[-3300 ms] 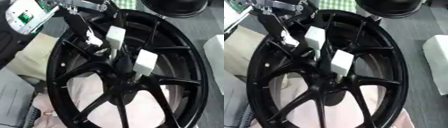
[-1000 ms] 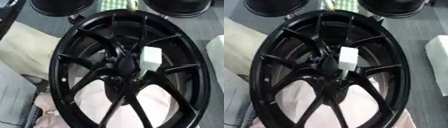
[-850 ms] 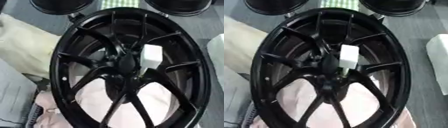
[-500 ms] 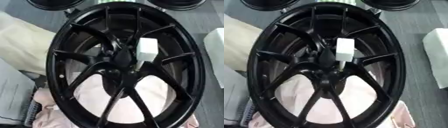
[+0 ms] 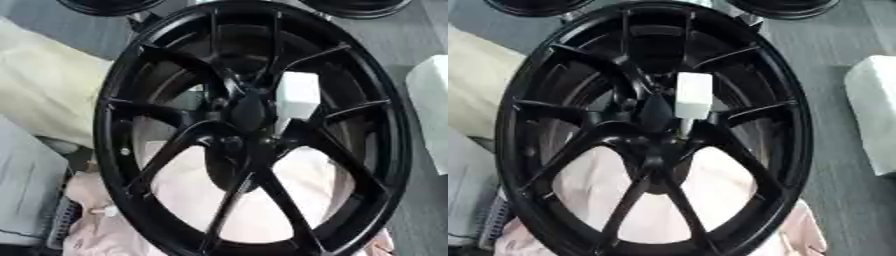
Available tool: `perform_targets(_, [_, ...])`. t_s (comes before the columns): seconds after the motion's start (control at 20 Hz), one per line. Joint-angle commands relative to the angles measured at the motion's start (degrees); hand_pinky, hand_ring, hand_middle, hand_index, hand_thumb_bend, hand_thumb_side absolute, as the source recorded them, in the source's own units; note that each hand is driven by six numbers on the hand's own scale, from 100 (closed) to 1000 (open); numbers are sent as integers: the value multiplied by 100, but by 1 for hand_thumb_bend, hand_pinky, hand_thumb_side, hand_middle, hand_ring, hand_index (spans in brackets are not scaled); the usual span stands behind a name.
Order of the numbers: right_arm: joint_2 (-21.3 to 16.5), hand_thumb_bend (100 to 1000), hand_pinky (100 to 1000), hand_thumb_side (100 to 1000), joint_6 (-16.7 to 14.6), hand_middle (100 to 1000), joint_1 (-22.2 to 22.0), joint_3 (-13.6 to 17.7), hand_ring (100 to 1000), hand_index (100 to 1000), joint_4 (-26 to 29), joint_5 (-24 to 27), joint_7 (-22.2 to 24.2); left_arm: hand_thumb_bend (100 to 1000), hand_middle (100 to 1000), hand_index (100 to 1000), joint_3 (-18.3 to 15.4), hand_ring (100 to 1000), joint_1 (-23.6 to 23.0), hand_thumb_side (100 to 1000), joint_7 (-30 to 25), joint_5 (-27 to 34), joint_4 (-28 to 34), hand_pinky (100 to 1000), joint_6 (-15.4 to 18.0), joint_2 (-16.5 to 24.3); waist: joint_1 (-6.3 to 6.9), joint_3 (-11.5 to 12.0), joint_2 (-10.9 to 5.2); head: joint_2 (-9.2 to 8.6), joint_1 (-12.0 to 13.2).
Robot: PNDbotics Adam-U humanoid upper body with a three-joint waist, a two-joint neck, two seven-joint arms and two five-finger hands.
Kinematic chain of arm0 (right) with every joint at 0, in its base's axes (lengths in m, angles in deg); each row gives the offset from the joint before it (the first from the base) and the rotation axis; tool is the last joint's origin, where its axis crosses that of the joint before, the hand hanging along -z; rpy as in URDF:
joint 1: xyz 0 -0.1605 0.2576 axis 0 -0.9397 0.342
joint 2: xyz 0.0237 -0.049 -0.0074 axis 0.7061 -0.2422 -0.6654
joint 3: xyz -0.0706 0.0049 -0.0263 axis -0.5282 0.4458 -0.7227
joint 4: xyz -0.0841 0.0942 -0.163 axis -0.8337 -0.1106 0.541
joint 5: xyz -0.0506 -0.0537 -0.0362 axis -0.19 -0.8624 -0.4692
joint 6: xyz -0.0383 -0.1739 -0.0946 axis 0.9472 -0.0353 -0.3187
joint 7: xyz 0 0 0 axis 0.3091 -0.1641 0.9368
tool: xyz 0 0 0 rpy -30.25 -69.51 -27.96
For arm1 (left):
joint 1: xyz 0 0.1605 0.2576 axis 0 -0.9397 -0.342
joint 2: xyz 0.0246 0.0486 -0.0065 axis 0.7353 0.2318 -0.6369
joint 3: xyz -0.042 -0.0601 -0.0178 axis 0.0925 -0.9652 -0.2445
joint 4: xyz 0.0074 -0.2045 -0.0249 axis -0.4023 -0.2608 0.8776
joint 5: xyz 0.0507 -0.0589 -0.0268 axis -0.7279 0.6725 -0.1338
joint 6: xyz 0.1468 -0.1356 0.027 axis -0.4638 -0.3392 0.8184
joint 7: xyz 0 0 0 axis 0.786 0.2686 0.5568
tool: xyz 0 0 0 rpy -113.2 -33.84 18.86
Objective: Pull the pin out of the wheel hub.
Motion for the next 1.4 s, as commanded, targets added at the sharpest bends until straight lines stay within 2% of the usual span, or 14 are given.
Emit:
perform_targets(0.05, [-189,330,658,253,34,548,12,115,577,628,169,2,-102,100,323,366,-347,420,-270,213,-34,-263,-142,431,63,-170,29,14,-167,17,-75])
perform_targets(0.1, [-197,330,658,252,44,548,27,99,577,628,180,10,-101,100,408,501,-396,474,-429,170,-90,-360,-143,492,88,-227,34,12,-186,31,-62])
perform_targets(0.2, [-209,331,658,249,57,548,57,55,577,628,195,32,-76,100,568,679,-479,598,-747,158,-253,-556,-110,598,108,-316,48,-33,-229,41,-20])
perform_targets(0.35, [-224,330,659,247,60,548,72,9,578,628,201,63,-43,100,685,790,-714,703,-1222,147,-273,-848,-19,676,71,-422,57,-115,-289,69,73])
perform_targets(0.4, [-230,330,659,246,58,548,69,-2,578,629,199,71,-34,100,725,828,-811,735,-1382,426,-201,-946,29,706,28,-458,61,-143,-312,84,118])
perform_targets(0.45, [-234,330,659,245,55,548,67,-12,578,629,197,79,-27,190,731,843,-905,740,-1537,633,-106,-1055,101,712,-14,-488,65,-168,-331,97,153])
perform_targets(0.5, [-241,329,659,244,53,549,60,-14,578,629,196,86,-27,225,727,844,-988,736,-1625,727,-4,-1163,138,707,-84,-516,68,-183,-353,112,174])
perform_targets(0.55, [-246,329,659,244,53,549,55,-15,578,629,196,92,-30,242,725,843,-1034,735,-1667,772,99,-1268,159,706,-171,-536,72,-194,-368,122,190])
perform_targets(0.6, [-253,328,659,242,54,549,52,-15,579,629,197,98,-34,187,711,832,-1070,720,-1679,964,199,-1369,145,686,-263,-563,76,-197,-385,137,206])
perform_targets(0.65, [-259,327,659,242,56,549,54,-17,579,629,199,105,-37,152,701,820,-1095,710,-1666,1000,294,-1438,103,674,-354,-592,81,-201,-402,151,223])
perform_targets(0.75, [-267,326,659,241,63,549,63,-27,579,629,203,122,-37,131,683,792,-1101,693,-1617,996,470,-1398,57,658,-527,-639,88,-207,-433,177,253])
perform_targets(0.95, [-291,322,659,266,72,550,72,-45,579,630,217,152,-37,100,617,728,-1062,636,-1529,862,841,-1075,139,612,-892,-674,94,-228,-489,230,349])
perform_targets(1.1, [-310,325,660,234,76,550,77,-50,580,630,229,168,-49,100,597,713,-999,622,-1512,766,1147,-903,243,607,-1067,-672,94,-243,-515,253,406])
perform_targets(1.4, [-325,325,659,234,75,549,89,-62,580,630,237,183,-52,100,574,718,-816,604,-1525,726,1535,-874,398,601,-1139,-672,88,-257,-526,271,404])
